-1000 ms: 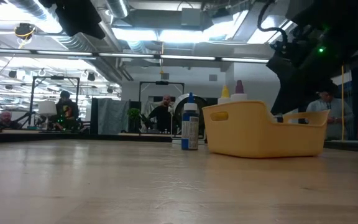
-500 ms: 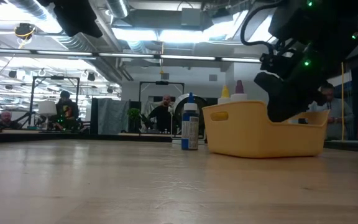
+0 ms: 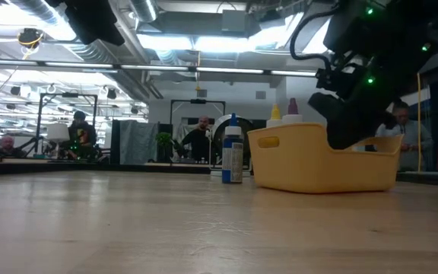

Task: Pick & Place food coloring
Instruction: Put the small blue food coloring bottle into the yellow bin

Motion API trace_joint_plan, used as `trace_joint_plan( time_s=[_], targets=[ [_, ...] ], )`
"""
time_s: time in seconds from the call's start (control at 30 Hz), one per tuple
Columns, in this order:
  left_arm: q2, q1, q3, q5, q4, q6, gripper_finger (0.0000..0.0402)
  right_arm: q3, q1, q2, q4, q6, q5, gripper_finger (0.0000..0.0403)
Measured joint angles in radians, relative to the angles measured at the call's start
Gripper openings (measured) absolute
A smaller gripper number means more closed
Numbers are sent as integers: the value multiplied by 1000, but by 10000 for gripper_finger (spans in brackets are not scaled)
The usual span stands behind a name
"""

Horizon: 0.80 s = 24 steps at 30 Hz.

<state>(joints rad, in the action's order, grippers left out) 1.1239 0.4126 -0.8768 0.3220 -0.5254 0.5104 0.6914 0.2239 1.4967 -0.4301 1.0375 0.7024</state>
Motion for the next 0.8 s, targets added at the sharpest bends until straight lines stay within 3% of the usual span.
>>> trace_joint_plan(
  time_s=[0.8],
  targets=[
    [0,-2,0,-8,15,-1,173,1,-28,84,101,27,-15,60]
  ],
)
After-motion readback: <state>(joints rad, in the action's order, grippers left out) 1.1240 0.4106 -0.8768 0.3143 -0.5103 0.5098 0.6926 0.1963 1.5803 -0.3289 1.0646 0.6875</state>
